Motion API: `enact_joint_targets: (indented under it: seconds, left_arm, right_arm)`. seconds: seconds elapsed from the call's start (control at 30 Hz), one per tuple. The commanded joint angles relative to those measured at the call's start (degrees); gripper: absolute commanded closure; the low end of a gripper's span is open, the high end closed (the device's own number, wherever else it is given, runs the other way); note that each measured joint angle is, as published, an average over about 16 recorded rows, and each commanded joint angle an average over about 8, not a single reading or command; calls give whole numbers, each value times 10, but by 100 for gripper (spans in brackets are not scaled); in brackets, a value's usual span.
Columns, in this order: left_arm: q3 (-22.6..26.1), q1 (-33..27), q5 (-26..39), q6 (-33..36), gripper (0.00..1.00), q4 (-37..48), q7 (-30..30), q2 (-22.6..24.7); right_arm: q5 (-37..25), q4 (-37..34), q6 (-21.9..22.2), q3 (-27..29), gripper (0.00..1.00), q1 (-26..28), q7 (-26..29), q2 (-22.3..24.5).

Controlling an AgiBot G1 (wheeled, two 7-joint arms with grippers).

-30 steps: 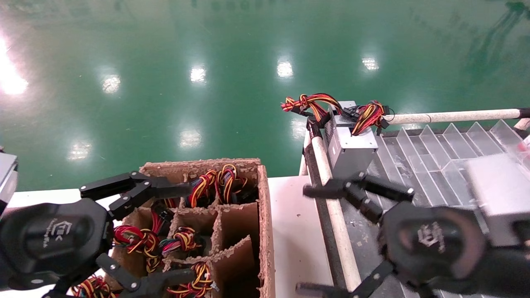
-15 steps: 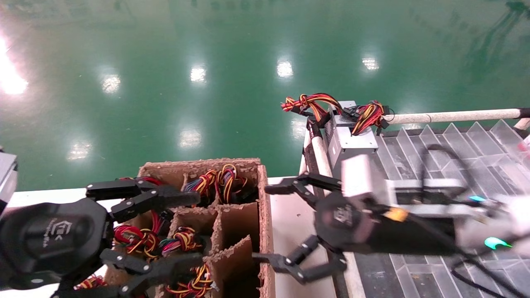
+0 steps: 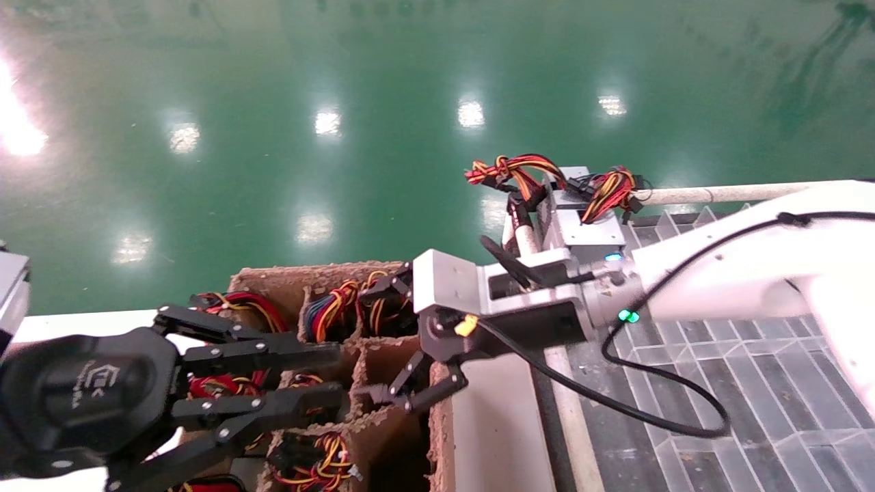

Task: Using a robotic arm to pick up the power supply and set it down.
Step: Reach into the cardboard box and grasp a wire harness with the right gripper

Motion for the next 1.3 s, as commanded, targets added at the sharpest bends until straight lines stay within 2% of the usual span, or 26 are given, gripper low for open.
enact_joint_targets:
  seconds: [0.03,0.07,0.27,0.3,0.33,0.63,0.97,1.3]
  left_arm:
    - [0,0,0,0,100,0,0,0]
    - [0,0,0,0,100,0,0,0]
    - [0,0,0,0,100,0,0,0]
    - [0,0,0,0,100,0,0,0]
    - [0,0,0,0,100,0,0,0]
    - [0,0,0,0,100,0,0,0]
    - [0,0,0,0,100,0,0,0]
    - [0,0,0,0,100,0,0,0]
  right_arm:
    - [-14,-44,7,-6,3,17,-31,-23]
    - [-16,-64,12,-7,11,24,-43,-32]
    - [-21,-155,38,-9,86,55,-101,-75]
    - [-22,-163,40,-10,95,58,-108,-79]
    - [-22,-171,41,-11,100,60,-115,-83]
    - [-7,-178,73,-34,100,58,-136,-95]
    - [21,-147,122,-67,100,47,-123,-95]
    - [49,-124,143,-107,100,37,-105,-94]
